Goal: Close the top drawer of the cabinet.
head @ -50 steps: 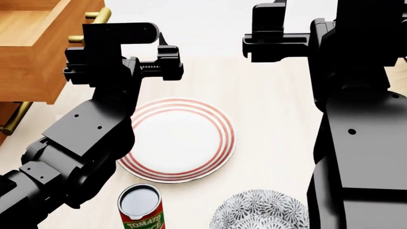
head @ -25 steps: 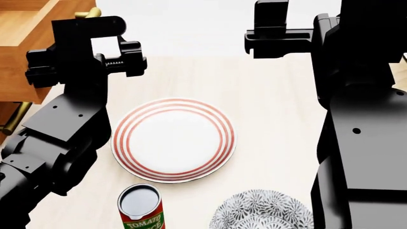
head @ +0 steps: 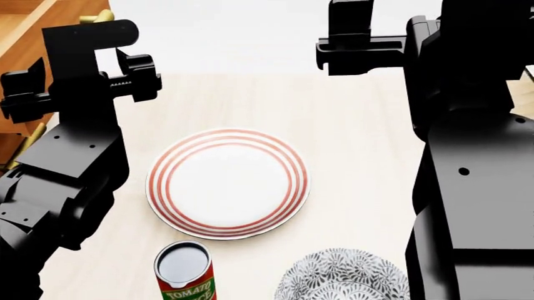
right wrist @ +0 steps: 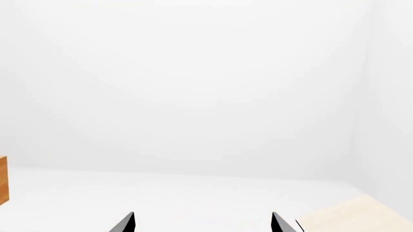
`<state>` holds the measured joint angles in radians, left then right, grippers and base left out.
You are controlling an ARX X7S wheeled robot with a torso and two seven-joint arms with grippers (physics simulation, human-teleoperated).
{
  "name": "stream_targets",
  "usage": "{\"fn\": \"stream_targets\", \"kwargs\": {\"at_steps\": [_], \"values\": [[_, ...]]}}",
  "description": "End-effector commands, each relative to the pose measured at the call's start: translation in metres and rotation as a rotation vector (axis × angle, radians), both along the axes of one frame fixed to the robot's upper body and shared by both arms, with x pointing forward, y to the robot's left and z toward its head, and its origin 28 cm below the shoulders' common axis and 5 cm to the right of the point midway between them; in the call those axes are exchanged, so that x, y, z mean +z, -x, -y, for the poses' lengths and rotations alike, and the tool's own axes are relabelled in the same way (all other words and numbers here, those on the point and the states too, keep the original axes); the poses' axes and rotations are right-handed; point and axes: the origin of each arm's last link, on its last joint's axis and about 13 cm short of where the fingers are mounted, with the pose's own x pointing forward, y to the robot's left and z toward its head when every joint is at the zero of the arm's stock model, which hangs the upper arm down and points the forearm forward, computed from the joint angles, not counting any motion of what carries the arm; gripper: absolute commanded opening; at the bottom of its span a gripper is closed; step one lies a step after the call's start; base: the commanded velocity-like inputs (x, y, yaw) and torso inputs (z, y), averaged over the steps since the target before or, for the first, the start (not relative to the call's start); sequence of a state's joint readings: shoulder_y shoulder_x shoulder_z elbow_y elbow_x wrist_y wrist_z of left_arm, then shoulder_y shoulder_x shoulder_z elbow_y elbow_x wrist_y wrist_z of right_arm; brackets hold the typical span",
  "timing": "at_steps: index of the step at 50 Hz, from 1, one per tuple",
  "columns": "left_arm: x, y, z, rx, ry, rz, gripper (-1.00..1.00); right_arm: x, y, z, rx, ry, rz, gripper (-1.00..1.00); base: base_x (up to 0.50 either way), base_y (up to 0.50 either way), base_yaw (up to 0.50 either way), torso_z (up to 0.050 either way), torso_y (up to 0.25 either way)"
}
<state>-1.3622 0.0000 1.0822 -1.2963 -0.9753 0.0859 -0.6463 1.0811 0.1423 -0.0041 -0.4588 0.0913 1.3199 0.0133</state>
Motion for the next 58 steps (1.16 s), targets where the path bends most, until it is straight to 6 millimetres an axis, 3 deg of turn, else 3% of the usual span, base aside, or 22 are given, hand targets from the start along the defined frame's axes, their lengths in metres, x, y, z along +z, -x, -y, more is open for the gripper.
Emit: {"fn": "stream_targets", "kwargs": {"at_steps": [1, 16, 17, 18, 19, 22, 23, 24, 58], "values": [[-0.002, 0.0, -0.004, 0.04, 0.007, -0.011, 1.0, -0.002, 0.0, -0.001, 0.008, 0.006, -0.004, 1.0, 0.0, 0.0, 0.0, 0.0, 0.0], [-0.002, 0.0, -0.004, 0.04, 0.007, -0.011, 1.0, -0.006, 0.001, -0.003, 0.012, 0.013, -0.023, 1.0, 0.0, 0.0, 0.0, 0.0, 0.0], [0.024, -0.003, -0.076, 0.373, -0.042, -0.042, 1.0, -0.008, -0.002, -0.003, 0.01, 0.024, -0.041, 1.0, 0.0, 0.0, 0.0, 0.0, 0.0], [0.02, 0.006, -0.12, 0.652, -0.087, -0.145, 1.0, -0.008, -0.002, -0.003, 0.01, 0.024, -0.042, 1.0, 0.0, 0.0, 0.0, 0.0, 0.0], [0.024, 0.006, -0.124, 0.8, -0.091, -0.114, 1.0, -0.008, -0.002, -0.003, 0.009, 0.025, -0.041, 1.0, 0.0, 0.0, 0.0, 0.0, 0.0], [0.03, 0.008, -0.139, 0.908, -0.078, -0.08, 1.0, -0.009, -0.002, -0.003, 0.007, 0.023, -0.043, 1.0, 0.0, 0.0, 0.0, 0.0, 0.0], [0.03, 0.008, -0.14, 0.922, 0.061, -0.113, 1.0, -0.01, -0.003, -0.003, 0.008, 0.024, -0.046, 1.0, 0.0, 0.0, 0.0, 0.0, 0.0], [0.03, 0.008, -0.14, 0.922, 0.067, -0.114, 1.0, -0.01, -0.003, -0.003, 0.007, 0.025, -0.046, 1.0, 0.0, 0.0, 0.0, 0.0, 0.0], [0.029, 0.01, -0.144, 0.936, 0.07, -0.119, 1.0, -0.01, -0.005, -0.004, 0.006, 0.016, -0.046, 1.0, 0.0, 0.0, 0.0, 0.0, 0.001]]}}
